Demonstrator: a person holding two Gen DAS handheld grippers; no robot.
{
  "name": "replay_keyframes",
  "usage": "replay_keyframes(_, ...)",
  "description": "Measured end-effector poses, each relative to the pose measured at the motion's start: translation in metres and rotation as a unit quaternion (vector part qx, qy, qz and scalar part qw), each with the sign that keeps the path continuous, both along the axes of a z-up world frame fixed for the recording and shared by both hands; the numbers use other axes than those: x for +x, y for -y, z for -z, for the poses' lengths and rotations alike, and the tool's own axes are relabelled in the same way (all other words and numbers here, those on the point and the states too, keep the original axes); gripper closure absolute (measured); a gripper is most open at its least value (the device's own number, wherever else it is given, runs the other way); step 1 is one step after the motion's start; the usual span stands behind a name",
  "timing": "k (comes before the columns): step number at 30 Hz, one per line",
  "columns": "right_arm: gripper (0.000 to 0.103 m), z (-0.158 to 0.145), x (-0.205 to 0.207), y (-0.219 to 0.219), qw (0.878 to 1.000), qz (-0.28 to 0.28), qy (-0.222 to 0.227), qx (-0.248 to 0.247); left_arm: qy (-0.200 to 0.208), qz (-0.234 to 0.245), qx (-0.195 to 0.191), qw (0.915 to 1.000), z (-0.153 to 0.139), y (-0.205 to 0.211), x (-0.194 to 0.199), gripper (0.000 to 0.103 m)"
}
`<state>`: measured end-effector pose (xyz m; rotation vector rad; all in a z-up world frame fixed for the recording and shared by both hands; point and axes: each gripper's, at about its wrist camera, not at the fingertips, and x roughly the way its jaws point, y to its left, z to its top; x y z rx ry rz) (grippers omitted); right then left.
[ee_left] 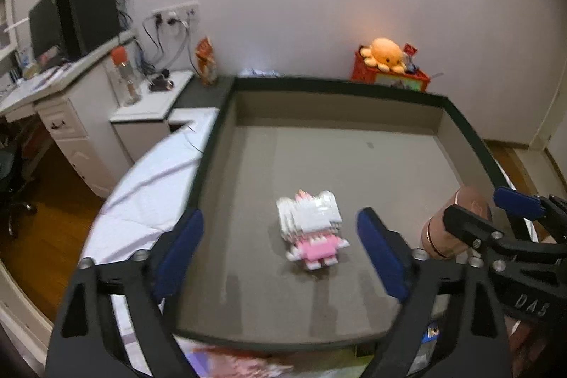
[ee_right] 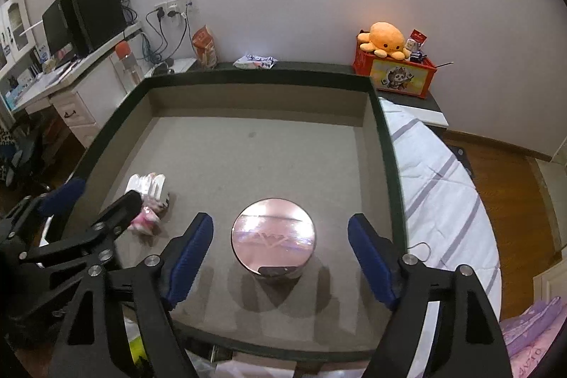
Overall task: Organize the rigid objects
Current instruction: 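Place the block figure in the box with left tool while right tool places the tin, then withdraw both tools from the box back toward the remaining objects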
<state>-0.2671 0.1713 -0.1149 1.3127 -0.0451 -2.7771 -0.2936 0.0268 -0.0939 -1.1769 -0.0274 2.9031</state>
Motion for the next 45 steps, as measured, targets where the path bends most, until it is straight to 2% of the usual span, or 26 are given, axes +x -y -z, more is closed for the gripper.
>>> replay_keyframes(4, 0.017, -0.013, 0.007, -0.003, 1.0, 0.001, -0.011, -0.004, -0.022, -0.011, -0.015, 0.9996, -0.021, 0.004, 0.018, 0.0)
replay_keyframes(8, 0.017, -0.029, 0.023, -0.004, 0.999, 0.008, -0.031, -0.005, -0.039, -0.008, -0.003, 0.9992, -0.041, 0.011, 0.037, 0.0)
replay_keyframes(13, 0.017, -0.051, 0.053, -0.008, 0.998, 0.014, -0.061, -0.01, -0.06, -0.008, -0.008, 0.9982, -0.062, 0.013, 0.067, 0.0)
replay_keyframes(19, 0.017, -0.072, 0.112, -0.017, 0.995, 0.026, -0.099, -0.014, -0.093, -0.014, 0.0, 0.9955, -0.083, 0.021, 0.121, 0.0)
replay_keyframes(29, 0.017, -0.091, 0.2, -0.023, 0.99, 0.047, -0.133, -0.023, -0.119, -0.03, 0.001, 0.9924, -0.098, 0.023, 0.192, 0.0)
replay_keyframes(34, 0.017, -0.095, 0.239, -0.02, 0.986, 0.058, -0.157, -0.017, -0.131, -0.033, -0.011, 0.9907, -0.102, 0.021, 0.228, 0.0)
replay_keyframes(45, 0.017, -0.088, 0.284, -0.012, 0.987, 0.051, -0.153, -0.013, -0.142, -0.031, -0.011, 0.9893, -0.106, 0.016, 0.284, 0.0)
